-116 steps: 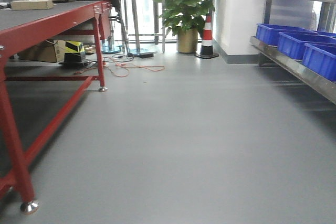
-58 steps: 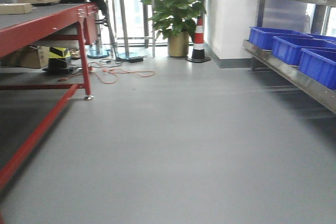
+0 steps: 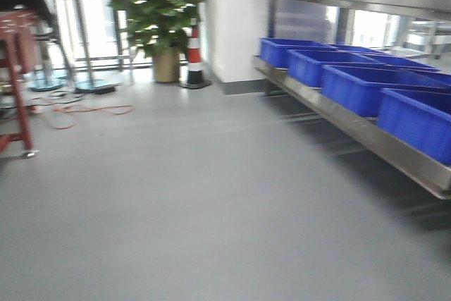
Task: Place cylindrical capacitor in blue bin on shelf
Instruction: 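Drive the base up to the shelf of blue bins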
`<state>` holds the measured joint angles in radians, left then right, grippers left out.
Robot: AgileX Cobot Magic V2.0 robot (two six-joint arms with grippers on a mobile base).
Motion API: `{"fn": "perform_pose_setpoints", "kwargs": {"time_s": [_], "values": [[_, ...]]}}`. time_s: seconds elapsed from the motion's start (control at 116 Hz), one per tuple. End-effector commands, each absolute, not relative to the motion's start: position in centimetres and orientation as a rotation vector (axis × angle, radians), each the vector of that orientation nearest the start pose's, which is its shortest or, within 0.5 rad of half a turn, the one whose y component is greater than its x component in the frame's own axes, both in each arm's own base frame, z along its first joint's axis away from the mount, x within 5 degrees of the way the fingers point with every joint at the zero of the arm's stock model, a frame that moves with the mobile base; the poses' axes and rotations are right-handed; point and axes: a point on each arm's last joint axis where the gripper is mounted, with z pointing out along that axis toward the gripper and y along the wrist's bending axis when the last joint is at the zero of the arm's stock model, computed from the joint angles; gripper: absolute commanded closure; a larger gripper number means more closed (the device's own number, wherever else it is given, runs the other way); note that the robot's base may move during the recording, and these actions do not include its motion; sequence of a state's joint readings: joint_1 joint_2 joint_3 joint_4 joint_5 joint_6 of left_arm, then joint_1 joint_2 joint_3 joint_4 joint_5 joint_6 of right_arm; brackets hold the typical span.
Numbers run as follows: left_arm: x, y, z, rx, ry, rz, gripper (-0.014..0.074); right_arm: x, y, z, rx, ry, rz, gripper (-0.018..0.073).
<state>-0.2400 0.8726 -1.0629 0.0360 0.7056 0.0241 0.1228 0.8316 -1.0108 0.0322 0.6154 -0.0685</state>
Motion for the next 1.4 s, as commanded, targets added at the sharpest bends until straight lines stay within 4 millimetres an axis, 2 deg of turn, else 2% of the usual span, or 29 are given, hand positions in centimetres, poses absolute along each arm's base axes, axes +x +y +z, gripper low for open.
{"fn": "perform_pose_setpoints", "kwargs": {"time_s": [0.0,1.389], "values": [[16.13,-3.9,41.89,0.279,1.956,-0.111,0.0708,15.74,2.1,41.96,-0.171,1.873,0.067,0.0721],[16.13,-3.9,41.89,0.279,1.956,-0.111,0.0708,15.74,2.1,41.96,-0.171,1.873,0.067,0.0721]]}}
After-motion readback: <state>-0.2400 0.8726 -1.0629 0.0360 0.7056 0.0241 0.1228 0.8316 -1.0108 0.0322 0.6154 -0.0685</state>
